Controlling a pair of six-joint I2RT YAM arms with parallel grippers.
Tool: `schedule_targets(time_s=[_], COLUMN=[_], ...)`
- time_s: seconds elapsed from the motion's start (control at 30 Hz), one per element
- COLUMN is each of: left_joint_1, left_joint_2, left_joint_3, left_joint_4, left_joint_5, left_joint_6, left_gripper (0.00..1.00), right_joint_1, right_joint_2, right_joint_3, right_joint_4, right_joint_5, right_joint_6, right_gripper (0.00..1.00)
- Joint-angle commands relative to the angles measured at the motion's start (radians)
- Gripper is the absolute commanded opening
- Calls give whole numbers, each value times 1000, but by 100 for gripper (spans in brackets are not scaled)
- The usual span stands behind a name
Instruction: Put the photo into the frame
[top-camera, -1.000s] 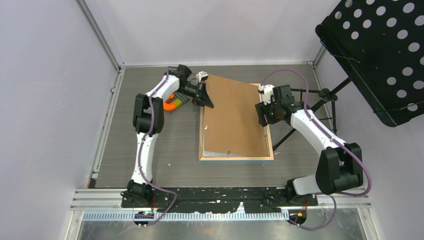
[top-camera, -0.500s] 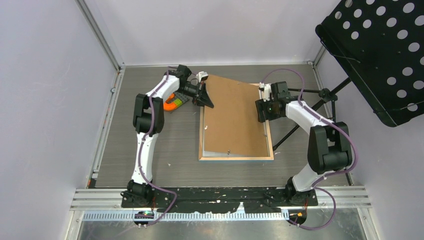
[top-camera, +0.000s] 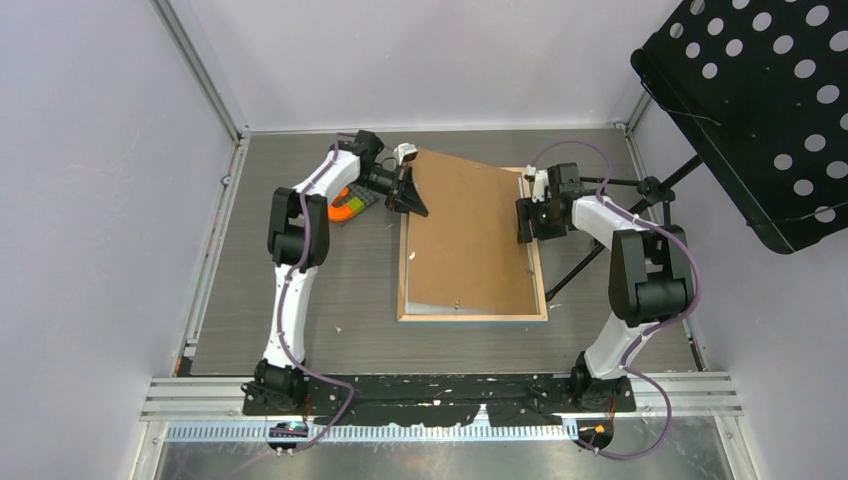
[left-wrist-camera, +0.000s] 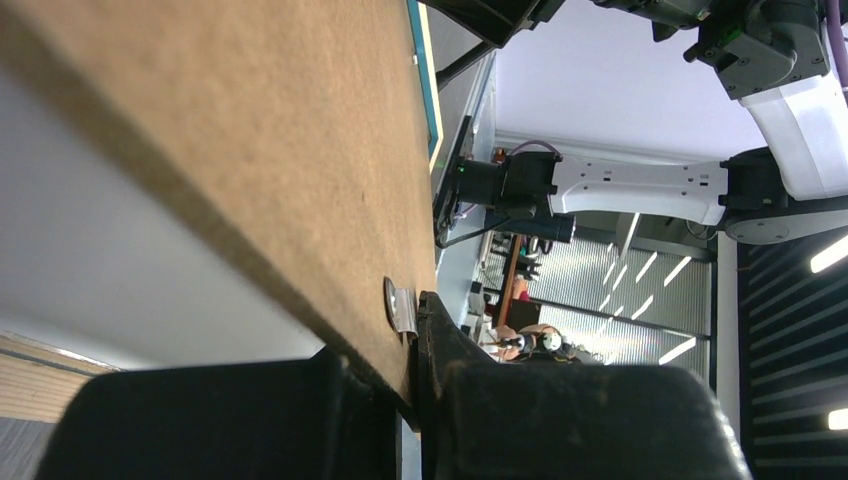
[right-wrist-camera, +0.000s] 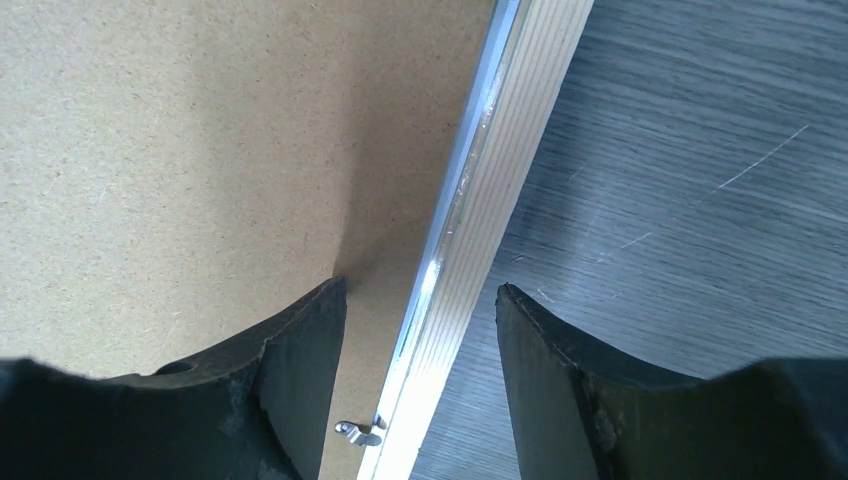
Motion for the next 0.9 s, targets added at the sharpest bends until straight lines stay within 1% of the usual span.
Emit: schedule_targets(time_s=[0.0, 0.57, 0.87], left_joint_1=[-13, -13, -13], left_joint_2=[16, 71, 98], left_joint_3=[46, 55, 69], left_joint_4=[-25, -24, -28], left_joint_5=[47, 22, -12], left_joint_6=[71, 73, 107], left_gripper=[0, 0, 0], right_joint_1=[-5, -5, -5], right_joint_2=[9, 46, 53], right_joint_3=[39, 38, 38], right_joint_4=[28, 31, 29], right_joint_5=[-54, -114, -146], right_joint_6=[17, 33, 39], right_gripper=[63, 63, 63])
